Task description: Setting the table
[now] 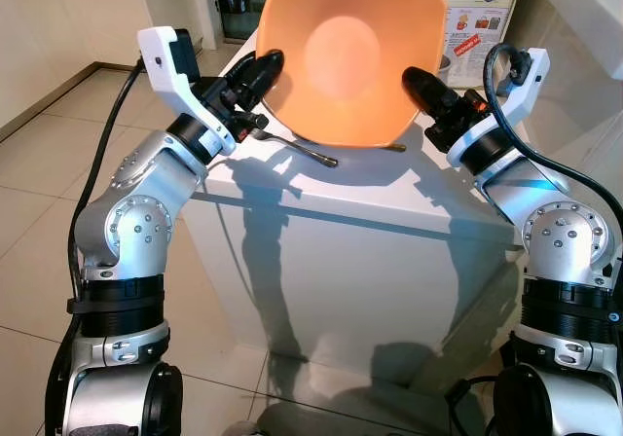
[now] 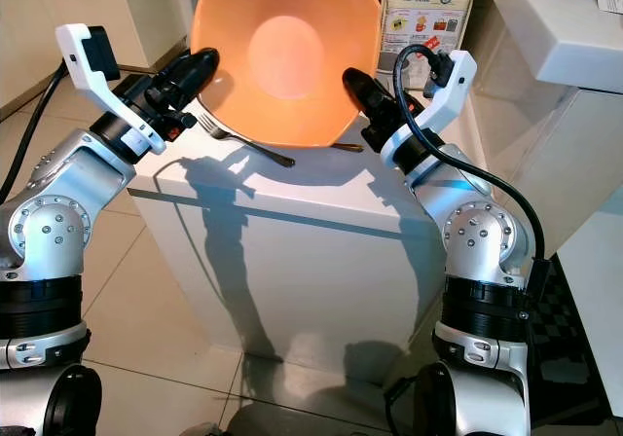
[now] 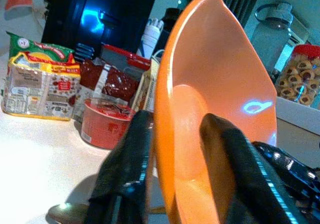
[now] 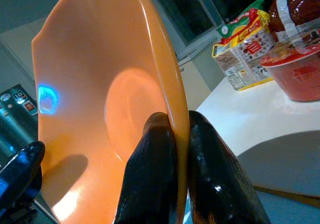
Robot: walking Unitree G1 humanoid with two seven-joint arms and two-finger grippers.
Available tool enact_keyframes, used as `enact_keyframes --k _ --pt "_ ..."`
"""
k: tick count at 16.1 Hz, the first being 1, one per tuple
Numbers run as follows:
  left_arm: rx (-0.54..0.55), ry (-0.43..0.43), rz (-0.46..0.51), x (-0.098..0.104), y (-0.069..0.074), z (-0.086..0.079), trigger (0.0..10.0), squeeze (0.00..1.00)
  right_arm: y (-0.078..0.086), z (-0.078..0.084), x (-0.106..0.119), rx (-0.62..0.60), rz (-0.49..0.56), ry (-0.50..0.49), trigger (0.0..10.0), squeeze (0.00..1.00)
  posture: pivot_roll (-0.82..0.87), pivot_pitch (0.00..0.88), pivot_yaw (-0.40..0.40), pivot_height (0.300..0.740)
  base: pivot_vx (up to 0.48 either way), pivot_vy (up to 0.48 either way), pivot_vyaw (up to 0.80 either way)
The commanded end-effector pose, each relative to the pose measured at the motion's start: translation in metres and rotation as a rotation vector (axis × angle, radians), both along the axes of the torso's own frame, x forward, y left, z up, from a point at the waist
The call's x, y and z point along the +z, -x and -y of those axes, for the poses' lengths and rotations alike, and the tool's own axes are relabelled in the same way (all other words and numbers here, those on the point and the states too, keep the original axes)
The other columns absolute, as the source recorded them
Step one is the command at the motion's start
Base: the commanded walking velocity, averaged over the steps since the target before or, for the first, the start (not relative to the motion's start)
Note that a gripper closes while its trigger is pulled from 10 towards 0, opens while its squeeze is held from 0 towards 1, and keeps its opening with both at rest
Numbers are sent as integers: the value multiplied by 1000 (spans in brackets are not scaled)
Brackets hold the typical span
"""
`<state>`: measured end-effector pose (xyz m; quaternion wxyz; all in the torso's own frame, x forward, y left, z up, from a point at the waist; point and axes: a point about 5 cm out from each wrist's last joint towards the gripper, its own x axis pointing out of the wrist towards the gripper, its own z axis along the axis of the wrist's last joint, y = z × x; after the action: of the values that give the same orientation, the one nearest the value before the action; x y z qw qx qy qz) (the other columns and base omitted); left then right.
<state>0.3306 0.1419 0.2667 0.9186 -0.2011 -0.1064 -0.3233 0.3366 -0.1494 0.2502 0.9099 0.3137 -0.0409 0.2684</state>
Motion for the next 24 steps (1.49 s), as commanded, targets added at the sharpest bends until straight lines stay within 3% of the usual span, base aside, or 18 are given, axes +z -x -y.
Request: enact_keyframes --k 1,5,8,9,10,11,13,14,15,16,19,20,21,24 --pt "-35 -13 8 2 3 4 10000 1000 -3 14 11 -112 39 -2 0 0 13 0 27 740 0 0 0" --pt "-42 -23 -1 -1 4 6 10000 1000 -6 21 11 -247 57 108 0 0 17 0 25 740 0 0 0" --pt "124 -48 -23 -7 -5 -11 10000 1000 -8 26 8 -284 45 93 0 0 18 0 23 740 0 0 0" --pt "169 0 -37 -6 -7 -19 10000 537 -6 33 5 -311 41 123 0 0 20 0 21 740 0 0 0" --pt "201 33 -36 -3 -7 -26 10000 0 -4 42 1 -342 27 151 0 0 25 0 14 740 0 0 0" --pt "210 38 -30 -1 -5 -30 10000 0 -4 47 -4 -361 7 155 0 0 25 0 14 740 0 0 0" --pt "294 -75 0 -4 2 -33 10000 0 5 41 -10 -330 -12 151 0 0 17 0 17 740 0 0 0" --pt "312 -128 -29 -9 1 -31 10000 0 7 40 -10 -322 -11 144 0 0 15 0 19 740 0 0 0" --pt "364 -281 -91 -24 3 -24 10000 0 13 37 -9 -305 -13 110 0 0 18 0 13 740 0 0 0" --pt "400 -391 -77 -33 9 -20 10000 0 19 34 -9 -288 -18 84 0 0 17 0 7 740 0 0 0" --pt "494 -482 -55 -49 26 -20 10000 0 33 24 -17 -309 -55 121 0 0 7 0 8 740 0 0 0" --pt "497 -497 -50 -52 31 -17 10000 0 38 21 -19 -308 -56 146 4549 0 13 0 -2 740 0 0 0" --pt "534 -519 -11 -49 32 -16 10000 0 41 16 -18 -297 -46 168 10000 0 21 0 -14 740 0 0 0" --pt "572 -491 17 -44 32 -14 10000 0 44 7 -14 -305 -16 220 10000 0 14 0 -12 740 0 0 0"
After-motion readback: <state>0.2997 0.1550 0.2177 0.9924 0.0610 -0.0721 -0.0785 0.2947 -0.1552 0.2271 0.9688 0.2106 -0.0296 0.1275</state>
